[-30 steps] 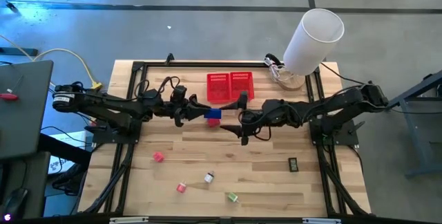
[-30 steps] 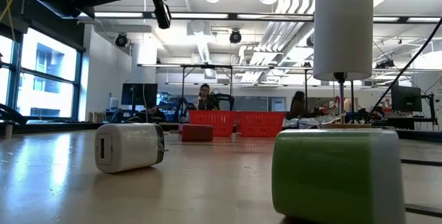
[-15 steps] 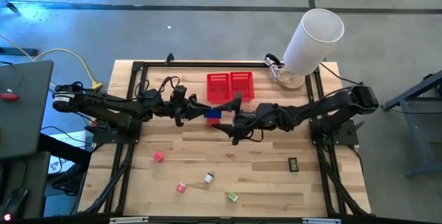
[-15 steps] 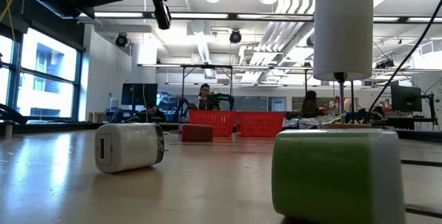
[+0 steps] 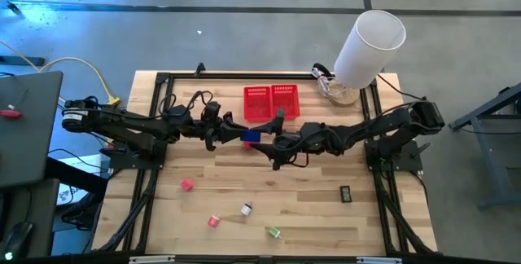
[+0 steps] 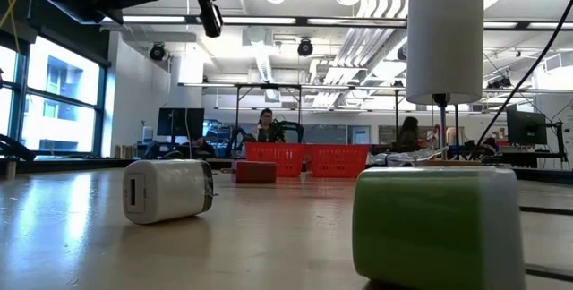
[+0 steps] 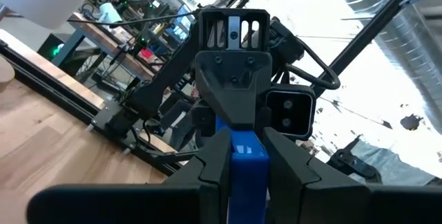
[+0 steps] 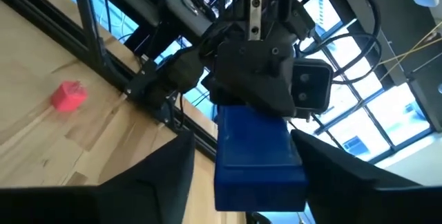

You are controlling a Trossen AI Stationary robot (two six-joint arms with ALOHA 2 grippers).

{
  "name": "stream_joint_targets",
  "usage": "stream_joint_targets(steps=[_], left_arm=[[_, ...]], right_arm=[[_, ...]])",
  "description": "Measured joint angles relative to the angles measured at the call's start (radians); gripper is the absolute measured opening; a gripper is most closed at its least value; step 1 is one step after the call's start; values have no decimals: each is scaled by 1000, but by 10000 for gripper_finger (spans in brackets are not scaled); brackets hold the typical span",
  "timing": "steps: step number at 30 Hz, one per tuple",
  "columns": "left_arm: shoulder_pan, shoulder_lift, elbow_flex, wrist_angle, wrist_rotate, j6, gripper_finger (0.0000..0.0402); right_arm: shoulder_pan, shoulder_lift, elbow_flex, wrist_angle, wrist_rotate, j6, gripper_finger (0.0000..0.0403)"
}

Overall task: Pick & Place Office items
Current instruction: Put the blue digital clock into the left red bin

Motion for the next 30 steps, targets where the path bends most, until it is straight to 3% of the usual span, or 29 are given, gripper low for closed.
stream_joint_targets(steps=[12,20,25,30], left_arm=[[0,0,0,-3,3,2,58],[0,0,0,-7,-3,5,75],[0,0,0,7,-58,7,85],[0,0,0,6,-28,54,86]], right_arm=[[2,-1,0,-2,-14,-3,145],[3,-1,1,-22,4,-4,144],[12,-2,1,-47,5,-4,144],[16,-1,0,-43,27,-11,144]])
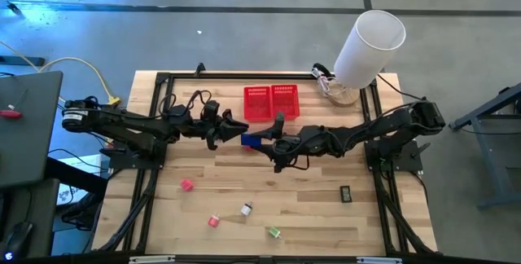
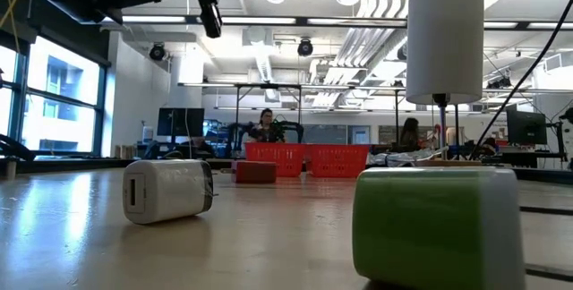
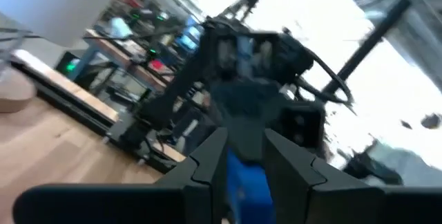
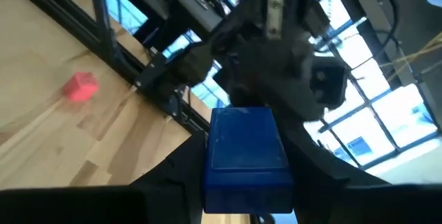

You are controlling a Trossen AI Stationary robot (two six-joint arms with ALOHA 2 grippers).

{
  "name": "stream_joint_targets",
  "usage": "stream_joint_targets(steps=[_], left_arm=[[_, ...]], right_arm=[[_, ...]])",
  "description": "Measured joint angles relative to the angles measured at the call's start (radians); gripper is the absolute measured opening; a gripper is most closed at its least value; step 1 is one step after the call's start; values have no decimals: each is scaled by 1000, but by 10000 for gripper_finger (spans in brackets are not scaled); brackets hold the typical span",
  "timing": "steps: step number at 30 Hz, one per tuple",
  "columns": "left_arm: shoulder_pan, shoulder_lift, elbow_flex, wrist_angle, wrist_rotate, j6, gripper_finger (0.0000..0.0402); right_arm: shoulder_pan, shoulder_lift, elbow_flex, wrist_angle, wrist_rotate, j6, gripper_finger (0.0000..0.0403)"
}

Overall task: Pick & Place Office items
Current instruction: Put the blue digital clock into the left red bin

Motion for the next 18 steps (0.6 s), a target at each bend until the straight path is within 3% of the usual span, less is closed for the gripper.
stream_joint_targets(steps=[13,18], left_arm=[[0,0,0,1,12,74,90],[-13,0,0,8,9,99,128]], right_arm=[[6,0,0,-18,7,1,144],[14,0,0,-37,7,0,144]])
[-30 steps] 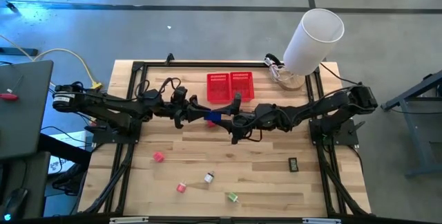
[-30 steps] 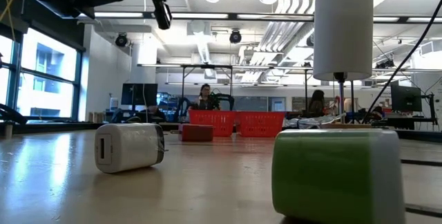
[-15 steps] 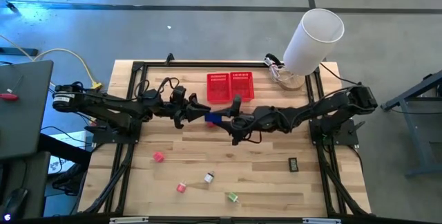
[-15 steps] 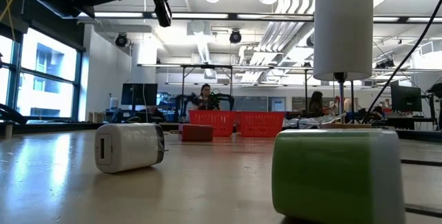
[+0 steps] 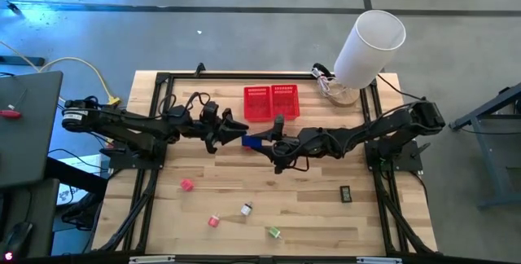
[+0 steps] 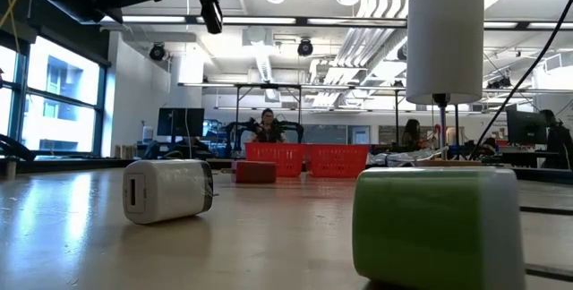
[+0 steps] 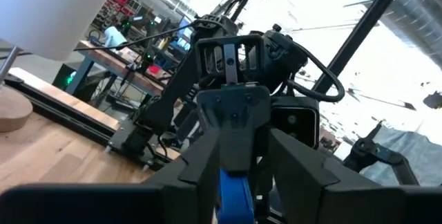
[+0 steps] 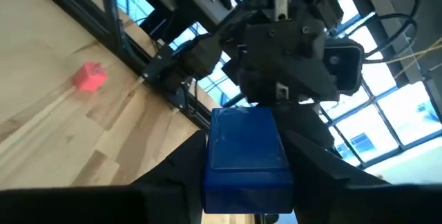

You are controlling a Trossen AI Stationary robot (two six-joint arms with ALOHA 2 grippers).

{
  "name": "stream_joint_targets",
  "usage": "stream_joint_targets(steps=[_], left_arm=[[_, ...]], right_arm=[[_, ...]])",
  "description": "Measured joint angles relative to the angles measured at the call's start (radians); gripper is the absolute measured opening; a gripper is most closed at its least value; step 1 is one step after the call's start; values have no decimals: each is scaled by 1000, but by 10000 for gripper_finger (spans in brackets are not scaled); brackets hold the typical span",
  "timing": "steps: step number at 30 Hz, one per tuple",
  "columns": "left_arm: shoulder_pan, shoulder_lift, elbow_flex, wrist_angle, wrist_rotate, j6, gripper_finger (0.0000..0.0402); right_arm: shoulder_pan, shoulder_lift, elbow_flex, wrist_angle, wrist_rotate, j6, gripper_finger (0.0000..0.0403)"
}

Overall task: Pick & Place Office items
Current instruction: Put the blue digital clock into the left red bin

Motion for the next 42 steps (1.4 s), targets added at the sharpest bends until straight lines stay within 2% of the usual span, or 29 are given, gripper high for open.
stream_joint_targets(steps=[7,11,14,20,27,31,35,38,42], left_arm=[[-35,0,0,6,0,119,201],[-39,0,0,-34,-5,339,221],[-42,0,0,-91,-47,483,222],[-82,0,0,-198,-273,711,223],[-180,0,0,-285,-489,1019,223],[-250,1,0,-350,-662,1179,223],[-293,21,0,-364,-785,1185,223],[-306,43,0,-363,-797,1111,223],[-306,68,0,-365,-797,1030,223]], right_arm=[[-2,0,0,-4,4,6,144],[5,0,0,-36,7,70,144],[14,0,0,-92,42,148,144],[2,0,0,-271,128,310,144],[-30,-10,0,-385,114,530,144],[-75,-24,1,-426,109,733,144],[-131,-36,0,-449,-16,878,144],[-166,-36,0,-434,-130,945,144],[-187,-36,0,-405,-193,1001,144]])
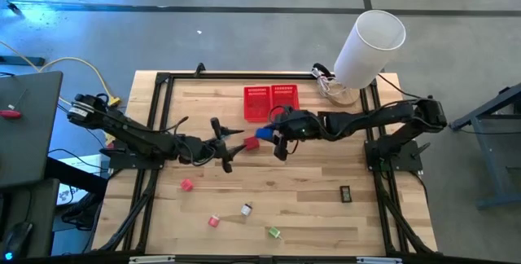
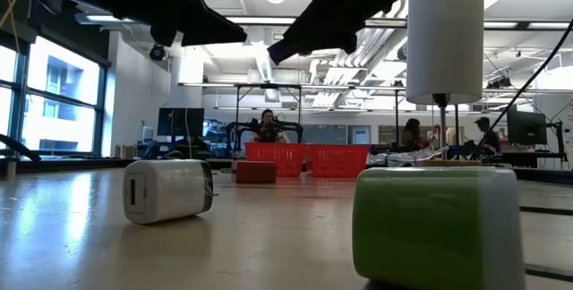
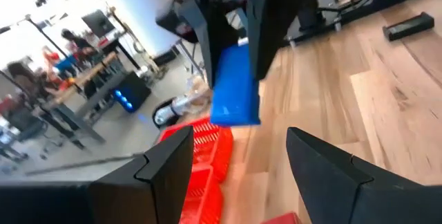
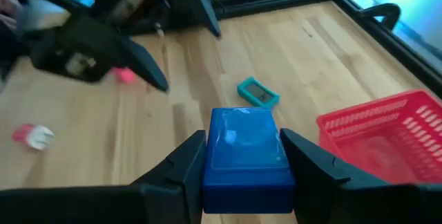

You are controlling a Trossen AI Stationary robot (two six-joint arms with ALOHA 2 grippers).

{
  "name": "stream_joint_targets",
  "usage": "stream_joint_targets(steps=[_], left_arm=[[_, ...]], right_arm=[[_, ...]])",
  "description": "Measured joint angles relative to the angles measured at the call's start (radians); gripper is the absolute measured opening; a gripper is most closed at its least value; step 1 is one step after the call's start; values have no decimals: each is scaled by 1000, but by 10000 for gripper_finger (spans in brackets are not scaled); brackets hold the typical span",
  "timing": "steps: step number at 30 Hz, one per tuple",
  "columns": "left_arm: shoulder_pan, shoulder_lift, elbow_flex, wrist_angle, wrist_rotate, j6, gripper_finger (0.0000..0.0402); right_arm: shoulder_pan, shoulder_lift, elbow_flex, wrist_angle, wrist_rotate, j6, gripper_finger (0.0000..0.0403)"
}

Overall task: Pick & Place Office items
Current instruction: Put the blue digital clock into the left red bin

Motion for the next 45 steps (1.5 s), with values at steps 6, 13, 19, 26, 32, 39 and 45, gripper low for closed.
stream_joint_targets(steps=[6,13,19,26,32,39,45], left_arm=[[24,41,0,9,0,82,223],[26,130,0,128,-28,314,223],[-9,232,0,399,-125,574,223],[-26,337,0,576,-100,818,223],[-5,403,1,724,-97,867,223],[34,419,8,800,-97,867,223],[47,419,33,795,-95,847,214]], right_arm=[[-2,0,0,40,-1,45,144],[-2,0,0,74,-3,66,144],[-1,0,0,77,-4,86,144],[-1,1,0,98,-23,85,144],[-2,2,0,104,-27,83,144],[-1,2,0,107,-38,83,144],[-1,2,0,108,-45,85,144]])
